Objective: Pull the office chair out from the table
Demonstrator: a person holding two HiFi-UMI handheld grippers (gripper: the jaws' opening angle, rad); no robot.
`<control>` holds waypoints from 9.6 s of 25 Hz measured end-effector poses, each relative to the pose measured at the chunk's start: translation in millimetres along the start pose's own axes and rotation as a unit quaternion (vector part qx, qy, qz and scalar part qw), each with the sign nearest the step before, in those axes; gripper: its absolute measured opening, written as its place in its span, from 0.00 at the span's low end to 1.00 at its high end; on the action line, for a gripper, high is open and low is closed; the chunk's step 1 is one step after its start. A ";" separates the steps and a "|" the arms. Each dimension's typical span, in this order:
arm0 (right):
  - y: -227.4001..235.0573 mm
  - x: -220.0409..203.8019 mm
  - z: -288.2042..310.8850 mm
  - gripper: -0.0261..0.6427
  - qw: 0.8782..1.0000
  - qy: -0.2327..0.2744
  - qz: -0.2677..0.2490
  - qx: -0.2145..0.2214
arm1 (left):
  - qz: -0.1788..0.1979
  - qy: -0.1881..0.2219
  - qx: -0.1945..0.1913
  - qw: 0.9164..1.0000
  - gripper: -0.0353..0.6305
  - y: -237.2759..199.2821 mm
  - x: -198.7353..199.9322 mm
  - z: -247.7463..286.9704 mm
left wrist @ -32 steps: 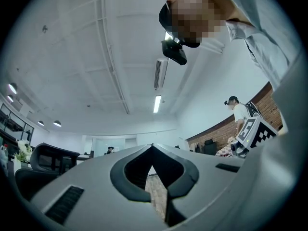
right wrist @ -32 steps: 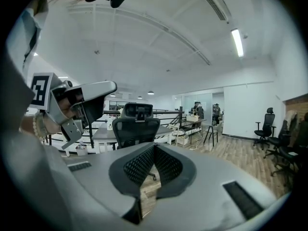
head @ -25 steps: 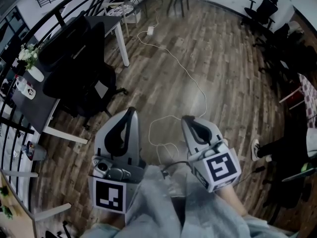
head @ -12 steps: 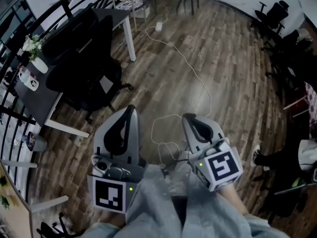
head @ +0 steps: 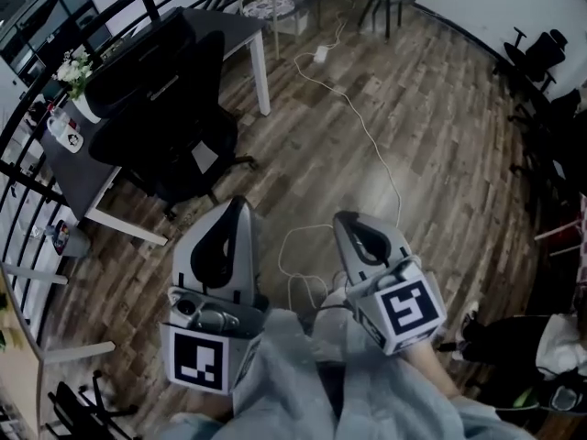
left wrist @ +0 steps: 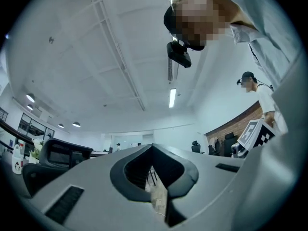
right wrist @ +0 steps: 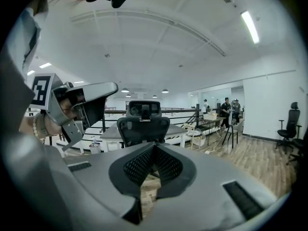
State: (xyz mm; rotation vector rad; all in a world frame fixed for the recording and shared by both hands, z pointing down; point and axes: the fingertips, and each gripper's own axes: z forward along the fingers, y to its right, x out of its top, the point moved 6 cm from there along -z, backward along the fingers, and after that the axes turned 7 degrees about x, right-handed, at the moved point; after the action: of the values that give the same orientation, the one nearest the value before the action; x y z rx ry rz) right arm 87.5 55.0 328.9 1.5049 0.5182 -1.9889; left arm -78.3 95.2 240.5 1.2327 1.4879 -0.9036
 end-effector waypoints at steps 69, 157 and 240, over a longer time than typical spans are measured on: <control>138.9 97.5 268.2 0.04 0.952 0.005 -0.109 0.286 | 0.126 0.001 0.309 0.943 0.04 -113.4 -31.8 161.0; 128.0 131.0 573.3 0.31 0.666 -0.073 -0.643 0.371 | 0.456 -0.647 0.116 0.600 0.32 -415.3 -189.9 106.8; 279.6 29.2 265.3 0.36 0.711 -0.040 -0.624 0.323 | 0.452 -0.639 0.156 0.603 0.32 -31.2 -182.3 76.8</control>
State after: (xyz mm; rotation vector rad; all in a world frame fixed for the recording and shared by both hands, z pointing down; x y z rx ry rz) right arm 72.1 -326.7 388.1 1.5437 1.0661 -3.5728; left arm -88.4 -31.2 395.6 0.9092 -0.4920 -0.9191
